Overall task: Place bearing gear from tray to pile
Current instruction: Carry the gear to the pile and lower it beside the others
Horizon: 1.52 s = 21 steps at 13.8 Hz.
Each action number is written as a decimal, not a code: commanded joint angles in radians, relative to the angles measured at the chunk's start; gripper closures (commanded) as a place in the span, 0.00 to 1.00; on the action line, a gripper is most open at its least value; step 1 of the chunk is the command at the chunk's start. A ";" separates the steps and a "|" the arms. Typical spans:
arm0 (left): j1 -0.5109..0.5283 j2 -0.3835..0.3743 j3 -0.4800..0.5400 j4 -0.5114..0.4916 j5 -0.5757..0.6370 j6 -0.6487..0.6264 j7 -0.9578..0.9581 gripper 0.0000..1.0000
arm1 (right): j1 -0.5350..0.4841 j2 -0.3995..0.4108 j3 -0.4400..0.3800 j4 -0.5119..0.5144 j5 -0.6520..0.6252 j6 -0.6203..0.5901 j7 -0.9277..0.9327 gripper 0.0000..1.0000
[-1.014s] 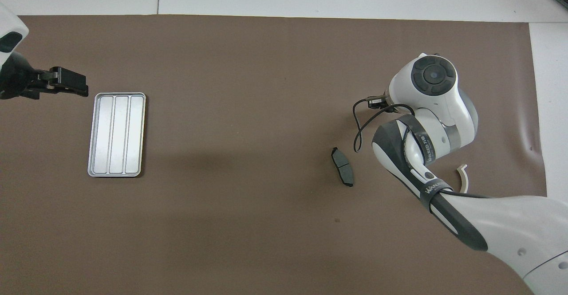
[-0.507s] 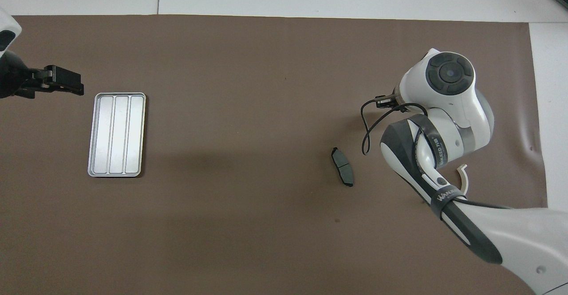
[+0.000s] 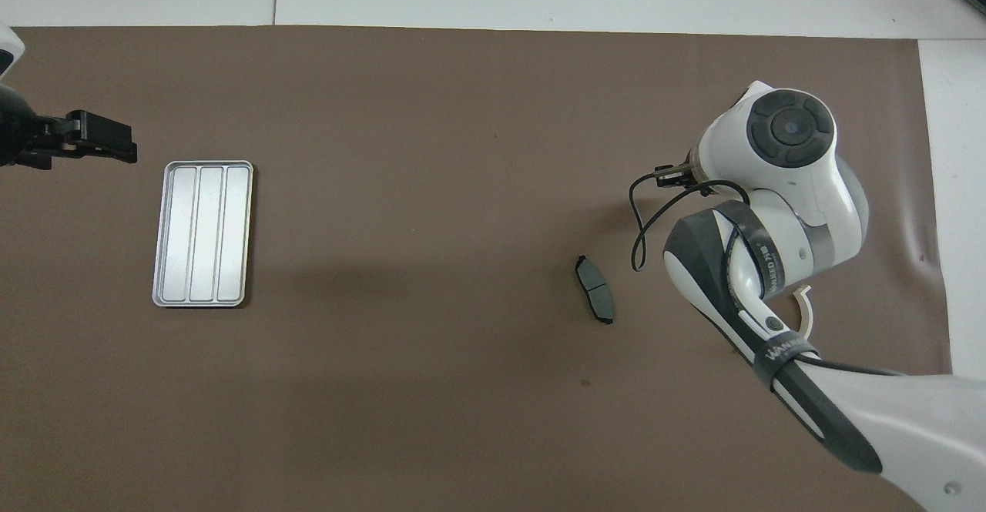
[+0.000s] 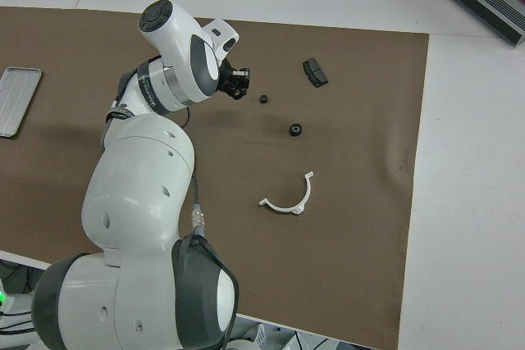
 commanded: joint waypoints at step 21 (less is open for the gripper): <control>0.031 0.001 0.009 0.011 -0.017 -0.006 0.000 0.00 | -0.173 -0.174 0.012 -0.436 0.161 0.217 -0.158 0.81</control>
